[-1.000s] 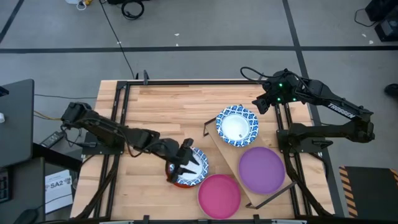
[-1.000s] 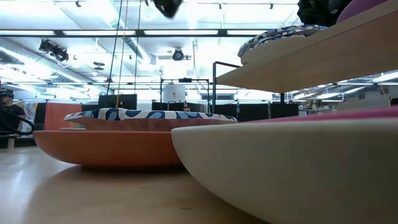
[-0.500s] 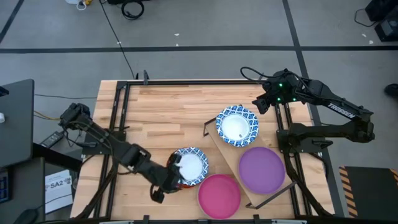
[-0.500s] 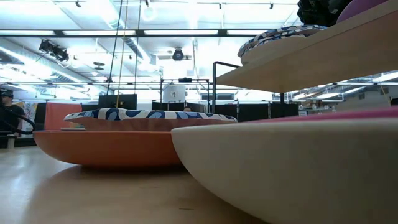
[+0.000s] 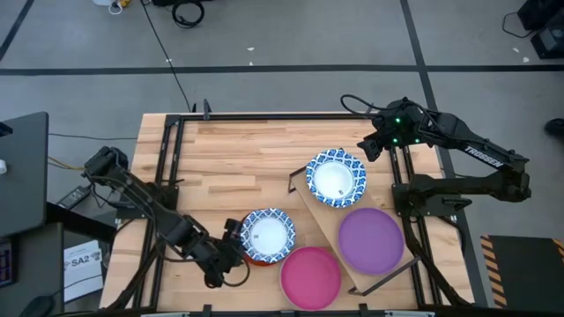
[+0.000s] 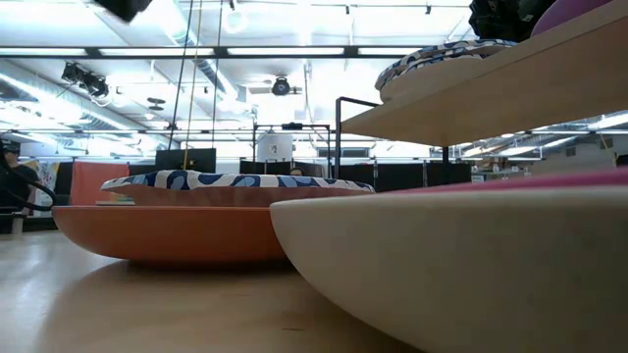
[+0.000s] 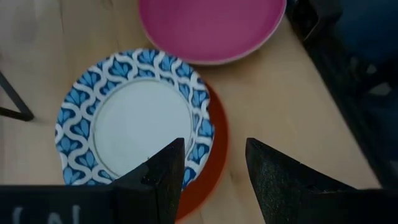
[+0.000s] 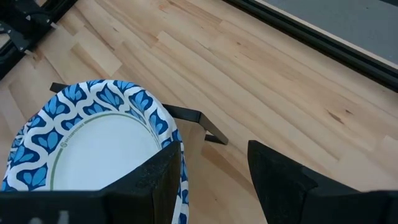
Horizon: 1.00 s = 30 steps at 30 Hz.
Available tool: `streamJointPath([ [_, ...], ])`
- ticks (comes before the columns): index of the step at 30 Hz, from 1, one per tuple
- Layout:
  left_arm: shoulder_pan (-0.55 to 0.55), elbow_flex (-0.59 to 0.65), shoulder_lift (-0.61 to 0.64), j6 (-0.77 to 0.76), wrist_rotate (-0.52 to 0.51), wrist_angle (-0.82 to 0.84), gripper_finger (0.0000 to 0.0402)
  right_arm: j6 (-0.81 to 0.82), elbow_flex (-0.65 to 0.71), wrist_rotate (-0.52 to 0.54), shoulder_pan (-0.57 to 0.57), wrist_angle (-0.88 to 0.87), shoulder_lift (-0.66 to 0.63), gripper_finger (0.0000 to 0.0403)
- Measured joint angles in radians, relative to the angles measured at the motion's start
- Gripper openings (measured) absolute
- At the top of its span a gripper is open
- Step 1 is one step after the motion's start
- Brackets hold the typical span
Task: Place and stack plates onto a shelf
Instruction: Stack the white bowl on top of the white bowls on the shelf
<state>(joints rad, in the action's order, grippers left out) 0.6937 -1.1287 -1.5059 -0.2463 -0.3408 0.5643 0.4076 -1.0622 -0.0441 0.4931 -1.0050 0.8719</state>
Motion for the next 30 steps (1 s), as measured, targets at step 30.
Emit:
streamJointPath([
  [30, -0.091, 0.314, -0.001, 0.246, 0.038, -0.33, 0.0178, 0.0, 0.0, 0.002, 0.0, 0.0, 0.0, 0.0192],
])
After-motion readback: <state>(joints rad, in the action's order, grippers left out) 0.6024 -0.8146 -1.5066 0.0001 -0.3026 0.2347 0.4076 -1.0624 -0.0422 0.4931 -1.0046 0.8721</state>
